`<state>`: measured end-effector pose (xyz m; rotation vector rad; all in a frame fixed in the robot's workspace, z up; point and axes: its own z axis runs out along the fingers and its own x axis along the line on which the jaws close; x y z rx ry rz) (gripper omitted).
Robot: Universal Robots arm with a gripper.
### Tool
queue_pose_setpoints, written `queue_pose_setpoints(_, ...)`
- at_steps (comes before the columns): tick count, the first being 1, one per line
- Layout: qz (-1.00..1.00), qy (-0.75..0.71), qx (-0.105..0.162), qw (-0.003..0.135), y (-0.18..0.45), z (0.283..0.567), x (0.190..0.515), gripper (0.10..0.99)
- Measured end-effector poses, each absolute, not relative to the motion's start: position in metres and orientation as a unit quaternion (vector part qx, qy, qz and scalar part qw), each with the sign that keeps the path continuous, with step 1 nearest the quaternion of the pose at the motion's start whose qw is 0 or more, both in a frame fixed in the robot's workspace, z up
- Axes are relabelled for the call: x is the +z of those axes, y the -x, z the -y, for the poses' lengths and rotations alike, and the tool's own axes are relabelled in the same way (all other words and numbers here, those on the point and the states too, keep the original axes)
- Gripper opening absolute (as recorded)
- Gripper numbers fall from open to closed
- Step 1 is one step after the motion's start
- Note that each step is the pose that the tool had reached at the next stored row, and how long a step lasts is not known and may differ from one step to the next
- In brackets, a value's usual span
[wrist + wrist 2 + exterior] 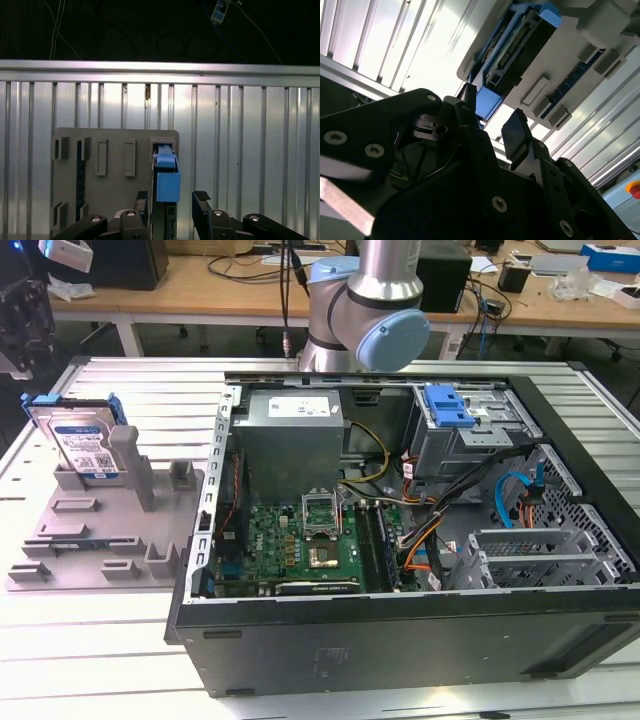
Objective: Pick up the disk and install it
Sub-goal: 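Pick up the disk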
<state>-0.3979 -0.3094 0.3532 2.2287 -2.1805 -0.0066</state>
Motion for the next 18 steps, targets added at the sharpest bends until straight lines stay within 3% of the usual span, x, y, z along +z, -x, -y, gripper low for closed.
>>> queue_pose_setpoints(18, 0.699, -0.715, -0.002, 0.012, 0.399, 0.312, 0.339, 0.482)
